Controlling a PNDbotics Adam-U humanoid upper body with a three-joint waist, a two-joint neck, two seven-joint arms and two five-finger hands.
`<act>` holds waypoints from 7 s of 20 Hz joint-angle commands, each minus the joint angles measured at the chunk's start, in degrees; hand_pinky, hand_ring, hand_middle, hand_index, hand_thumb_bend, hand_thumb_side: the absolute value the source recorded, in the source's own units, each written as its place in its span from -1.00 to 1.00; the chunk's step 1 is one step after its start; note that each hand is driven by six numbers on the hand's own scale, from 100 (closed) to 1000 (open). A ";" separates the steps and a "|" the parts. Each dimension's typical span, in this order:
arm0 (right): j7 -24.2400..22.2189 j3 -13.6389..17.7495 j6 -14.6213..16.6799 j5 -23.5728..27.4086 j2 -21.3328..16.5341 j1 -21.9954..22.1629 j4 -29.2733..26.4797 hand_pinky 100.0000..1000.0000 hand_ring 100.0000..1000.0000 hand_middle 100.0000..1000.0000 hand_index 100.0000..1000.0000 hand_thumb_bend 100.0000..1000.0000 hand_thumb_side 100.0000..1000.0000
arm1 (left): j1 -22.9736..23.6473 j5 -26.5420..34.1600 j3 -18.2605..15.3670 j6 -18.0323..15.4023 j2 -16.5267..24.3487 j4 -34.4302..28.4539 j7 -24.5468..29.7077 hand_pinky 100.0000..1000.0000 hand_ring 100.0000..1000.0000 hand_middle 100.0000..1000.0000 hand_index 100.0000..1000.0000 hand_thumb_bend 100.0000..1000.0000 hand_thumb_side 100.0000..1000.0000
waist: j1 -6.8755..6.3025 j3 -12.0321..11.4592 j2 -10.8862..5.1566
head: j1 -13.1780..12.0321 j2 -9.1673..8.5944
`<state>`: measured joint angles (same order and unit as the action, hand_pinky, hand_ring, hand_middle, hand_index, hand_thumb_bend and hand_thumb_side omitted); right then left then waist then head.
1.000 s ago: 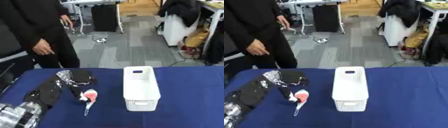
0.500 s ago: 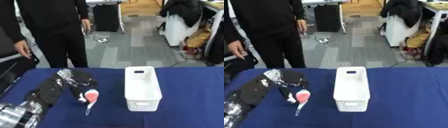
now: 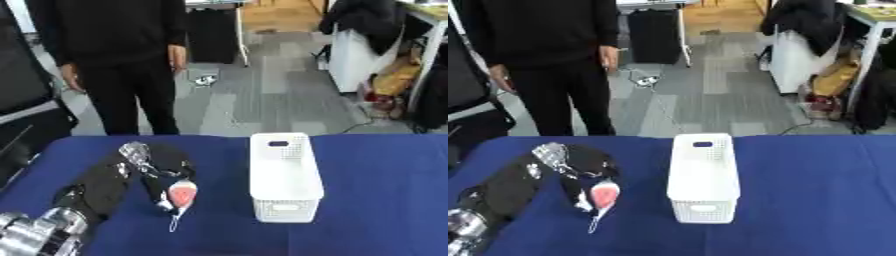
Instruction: Pick up objects on the table and place them in the box.
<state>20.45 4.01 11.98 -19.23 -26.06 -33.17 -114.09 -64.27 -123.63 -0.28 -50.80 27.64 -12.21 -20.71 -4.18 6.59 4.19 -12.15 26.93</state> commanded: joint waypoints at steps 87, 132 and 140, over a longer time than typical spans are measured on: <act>0.07 0.09 -0.07 0.85 -1.13 -1.75 -0.50 -0.72 -0.29 -0.22 1.00 -0.90 1.00 | -2.89 -0.15 -3.47 1.85 5.02 -0.25 -0.06 0.94 0.99 0.93 0.90 -0.50 1.00 | -0.98 0.35 -0.73 | -2.08 5.27; -0.97 -0.55 0.35 1.62 -0.09 -3.35 -0.50 -0.72 -0.29 -0.22 1.00 -0.90 1.00 | 0.58 21.98 -5.13 15.98 6.14 -1.51 25.16 1.00 1.00 0.92 0.93 -0.40 1.00 | -0.91 1.80 0.30 | -3.75 2.75; -1.16 -0.58 0.38 1.90 0.32 -4.05 -0.50 -0.72 -0.29 -0.22 1.00 -0.90 1.00 | 1.24 19.07 -5.00 17.38 6.28 -0.79 23.96 0.81 0.39 0.48 0.78 -0.30 0.96 | -1.14 2.29 0.74 | -4.32 2.91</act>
<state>19.40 3.27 12.38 -17.60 -25.21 -36.17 -114.09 -62.19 -104.19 -5.16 -33.48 31.68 -12.60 3.37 -5.52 8.90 5.60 -16.15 29.90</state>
